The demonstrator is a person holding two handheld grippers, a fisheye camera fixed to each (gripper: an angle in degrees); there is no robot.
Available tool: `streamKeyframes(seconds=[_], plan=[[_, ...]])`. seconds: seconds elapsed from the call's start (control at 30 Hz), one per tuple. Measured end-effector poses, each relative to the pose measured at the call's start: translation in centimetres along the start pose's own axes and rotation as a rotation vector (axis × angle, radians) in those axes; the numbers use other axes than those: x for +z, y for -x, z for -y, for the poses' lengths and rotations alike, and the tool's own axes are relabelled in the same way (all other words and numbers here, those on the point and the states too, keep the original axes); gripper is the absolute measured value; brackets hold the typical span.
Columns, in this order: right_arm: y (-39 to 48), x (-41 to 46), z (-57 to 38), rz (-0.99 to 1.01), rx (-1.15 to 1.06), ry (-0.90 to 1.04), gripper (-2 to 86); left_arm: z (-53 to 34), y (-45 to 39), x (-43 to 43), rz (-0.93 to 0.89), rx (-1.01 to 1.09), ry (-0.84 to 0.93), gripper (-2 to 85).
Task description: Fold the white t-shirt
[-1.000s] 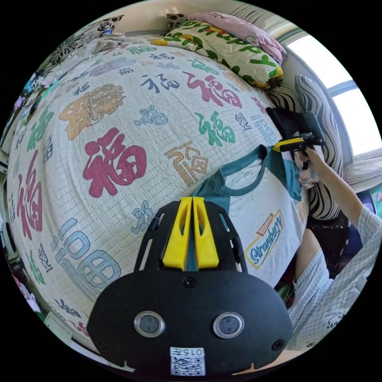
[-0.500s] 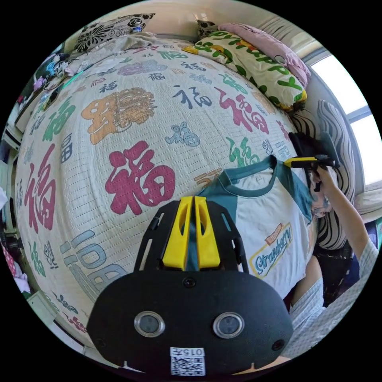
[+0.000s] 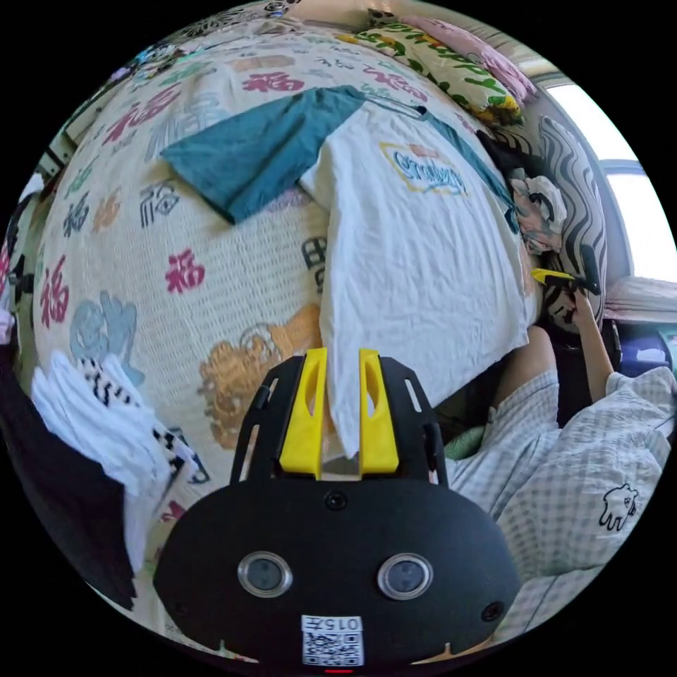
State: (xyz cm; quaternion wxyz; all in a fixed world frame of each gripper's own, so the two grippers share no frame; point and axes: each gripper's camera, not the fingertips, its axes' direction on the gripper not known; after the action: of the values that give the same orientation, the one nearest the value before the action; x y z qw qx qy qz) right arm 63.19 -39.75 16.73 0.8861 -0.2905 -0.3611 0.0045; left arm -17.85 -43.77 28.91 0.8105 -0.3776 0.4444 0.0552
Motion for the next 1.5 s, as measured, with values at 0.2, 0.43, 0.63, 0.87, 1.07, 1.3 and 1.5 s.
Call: streamKeyframes(seconds=[0.2, 0.43, 0.63, 0.87, 1.07, 1.3, 1.5], plan=[[0.5, 4.5, -6.0, -0.008, 0.098, 0.033, 10.2, -6.1, 0.7, 3.8, -0.065, -0.128, -0.012, 9.9], [-0.1, 7.1, -5.9, -0.055, 0.173, 0.087, 2.3, -5.7, 0.4, 5.5, 0.009, -0.107, 0.051, 7.8], [-0.1, 8.2, -7.1, -0.006, 0.168, 0.079, -0.2, -7.2, 1.4, 6.0, -0.113, -0.131, 0.007, 1.9], [0.4, 8.2, -9.4, -0.051, 0.138, 0.082, -0.6, -9.3, -0.4, 4.9, -0.056, -0.038, -0.031, -0.3], [0.8, 9.9, -11.1, -0.254, 0.094, 0.227, -0.6, -10.3, -1.8, 5.0, 0.022, 0.012, -0.003, -0.4], [0.7, 9.2, -12.2, -0.157, 0.102, 0.053, 1.3, -9.4, -3.0, 8.3, 0.076, -0.008, 0.07, 0.6], [-0.7, 11.4, -11.1, -0.111, 0.174, 0.1, 9.7, -9.3, -3.7, 9.3, 0.05, -0.045, 0.048, 6.8]])
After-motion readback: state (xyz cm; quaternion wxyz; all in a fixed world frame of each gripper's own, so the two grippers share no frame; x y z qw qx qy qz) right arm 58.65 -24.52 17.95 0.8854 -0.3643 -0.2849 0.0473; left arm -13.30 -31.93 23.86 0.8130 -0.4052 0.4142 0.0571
